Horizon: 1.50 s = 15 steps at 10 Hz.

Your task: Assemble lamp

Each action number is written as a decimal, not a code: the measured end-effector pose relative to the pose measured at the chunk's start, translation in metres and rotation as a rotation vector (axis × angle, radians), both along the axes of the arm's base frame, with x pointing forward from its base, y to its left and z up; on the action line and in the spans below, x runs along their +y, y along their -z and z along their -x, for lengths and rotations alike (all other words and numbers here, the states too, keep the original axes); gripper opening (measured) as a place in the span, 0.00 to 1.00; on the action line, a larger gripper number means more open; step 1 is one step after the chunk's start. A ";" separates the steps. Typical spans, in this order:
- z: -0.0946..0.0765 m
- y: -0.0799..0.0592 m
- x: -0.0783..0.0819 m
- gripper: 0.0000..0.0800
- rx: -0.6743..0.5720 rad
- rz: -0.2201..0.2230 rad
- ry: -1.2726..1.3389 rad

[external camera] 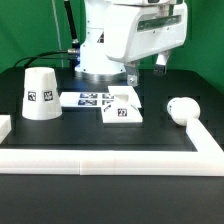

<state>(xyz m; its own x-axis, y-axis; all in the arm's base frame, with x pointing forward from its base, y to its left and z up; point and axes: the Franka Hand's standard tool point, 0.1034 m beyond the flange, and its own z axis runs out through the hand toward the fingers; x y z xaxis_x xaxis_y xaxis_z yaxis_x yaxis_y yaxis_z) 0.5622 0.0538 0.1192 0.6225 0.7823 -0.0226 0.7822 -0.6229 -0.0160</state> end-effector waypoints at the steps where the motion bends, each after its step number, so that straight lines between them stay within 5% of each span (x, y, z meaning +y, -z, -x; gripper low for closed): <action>1: 0.000 0.000 0.000 0.87 0.000 0.000 0.000; 8: 0.007 0.002 -0.010 0.87 0.008 0.004 0.031; 12: 0.036 0.012 -0.012 0.87 0.012 0.016 0.441; 15: 0.036 0.013 -0.010 0.87 0.013 0.018 0.600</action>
Offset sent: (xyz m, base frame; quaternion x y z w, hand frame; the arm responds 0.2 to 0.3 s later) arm 0.0000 0.0000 0.0000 0.0000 0.0000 0.0000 1.0000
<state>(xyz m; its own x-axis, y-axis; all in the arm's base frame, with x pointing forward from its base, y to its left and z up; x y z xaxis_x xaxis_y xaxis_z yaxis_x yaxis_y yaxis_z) 0.5260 0.0435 0.1065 0.9550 0.2936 -0.0430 0.2935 -0.9559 -0.0090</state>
